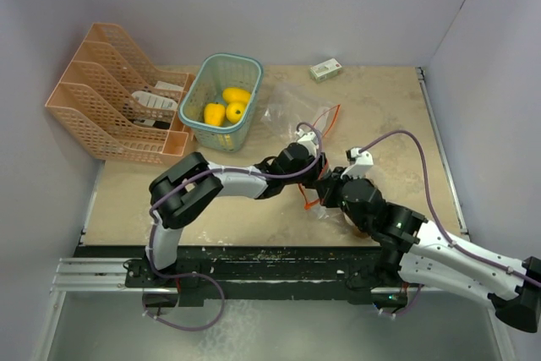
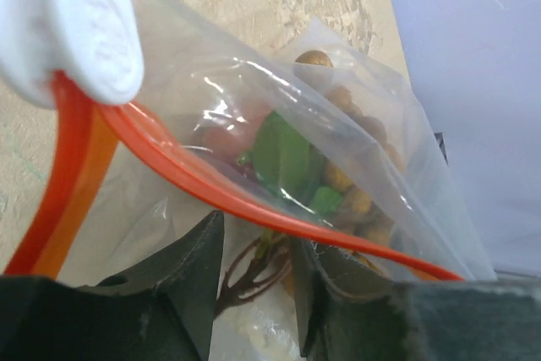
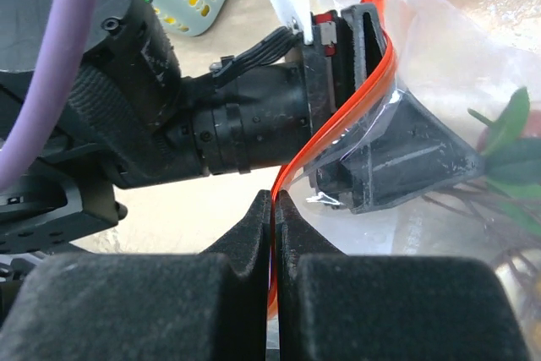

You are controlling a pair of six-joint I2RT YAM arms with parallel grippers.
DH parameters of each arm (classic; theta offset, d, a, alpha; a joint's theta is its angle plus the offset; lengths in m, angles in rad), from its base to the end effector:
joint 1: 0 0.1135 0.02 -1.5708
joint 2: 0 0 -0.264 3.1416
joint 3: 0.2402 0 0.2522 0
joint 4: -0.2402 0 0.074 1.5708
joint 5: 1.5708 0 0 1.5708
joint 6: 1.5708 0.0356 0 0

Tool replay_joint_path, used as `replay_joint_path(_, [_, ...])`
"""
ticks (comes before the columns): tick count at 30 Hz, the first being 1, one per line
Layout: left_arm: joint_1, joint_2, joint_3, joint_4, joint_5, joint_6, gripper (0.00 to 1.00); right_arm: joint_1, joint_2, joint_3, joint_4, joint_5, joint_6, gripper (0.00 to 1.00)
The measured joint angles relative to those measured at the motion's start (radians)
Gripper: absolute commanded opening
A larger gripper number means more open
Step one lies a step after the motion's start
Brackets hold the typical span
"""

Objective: Open the zip-top bag and remove the fake food
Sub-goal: Pick up the fake fruit from the zipper food storage bag.

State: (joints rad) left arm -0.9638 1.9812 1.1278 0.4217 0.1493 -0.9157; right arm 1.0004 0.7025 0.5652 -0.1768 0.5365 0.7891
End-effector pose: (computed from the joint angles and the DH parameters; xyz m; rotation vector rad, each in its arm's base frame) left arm 0.2414 -0.3568 0.1647 0.1631 2.2639 -1.2722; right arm 0.1065 0.1323 0.2777 0.1741 1.8976 0.7377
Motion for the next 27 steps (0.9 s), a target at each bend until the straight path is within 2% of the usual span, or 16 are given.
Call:
replay_joint_path(2, [0.0, 0.016, 0.002, 0.021, 0.019, -0.01, 0.13, 0.0, 0.002, -0.005, 0.004, -0.008, -0.001, 0.0])
replay_joint_path(4, [0.0, 0.038, 0.014, 0.043, 0.043, -0.014, 0.0, 0.0, 0.0, -0.006, 0.004, -0.009, -0.003, 0.0])
replay_joint_path(15, [0.0, 0.051, 0.004, 0.127, 0.112, -0.019, 0.0, 0.001, -0.104, -0.008, -0.112, 0.024, 0.022, 0.0])
replay_joint_path(27, [0.001, -0.161, -0.109, 0.082, 0.095, 0.016, 0.0, 0.001, -0.114, -0.008, -0.239, 0.088, 0.055, 0.0])
